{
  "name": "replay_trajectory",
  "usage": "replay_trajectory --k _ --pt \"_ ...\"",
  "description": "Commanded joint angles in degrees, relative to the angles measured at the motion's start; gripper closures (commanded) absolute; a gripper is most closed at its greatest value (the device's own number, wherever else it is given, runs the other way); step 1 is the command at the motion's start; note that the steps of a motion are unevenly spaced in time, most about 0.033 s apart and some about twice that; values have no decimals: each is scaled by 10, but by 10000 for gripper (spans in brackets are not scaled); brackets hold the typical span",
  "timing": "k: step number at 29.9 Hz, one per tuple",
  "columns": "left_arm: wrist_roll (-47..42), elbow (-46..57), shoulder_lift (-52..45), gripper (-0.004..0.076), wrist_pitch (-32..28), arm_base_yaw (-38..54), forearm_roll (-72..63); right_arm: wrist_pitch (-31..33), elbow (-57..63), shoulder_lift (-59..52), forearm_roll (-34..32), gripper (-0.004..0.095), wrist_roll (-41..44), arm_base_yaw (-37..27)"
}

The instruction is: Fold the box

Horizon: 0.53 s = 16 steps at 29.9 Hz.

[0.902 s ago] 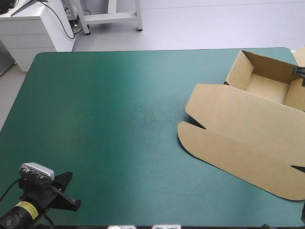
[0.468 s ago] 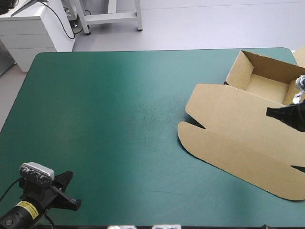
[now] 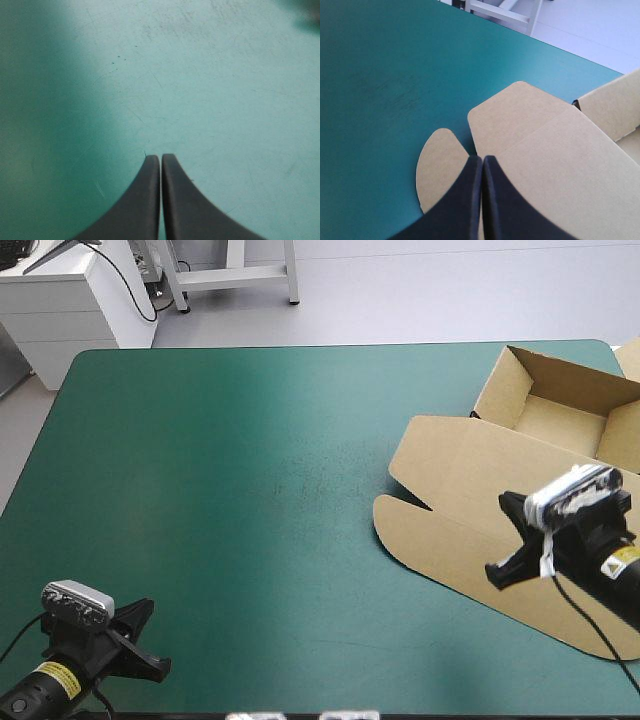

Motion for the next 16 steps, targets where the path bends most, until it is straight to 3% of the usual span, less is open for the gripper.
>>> replay_trajectory --k 1,7,16 --pt "-2 -12 6 731 -35 -2 3 -56 51 -59 -38 923 -2 37" --pt "-2 -12 6 731 -36 -2 3 -102 187 -204 -151 923 108 37" --pt "-2 -12 6 731 -36 -2 3 -60 271 -395 -271 923 258 37"
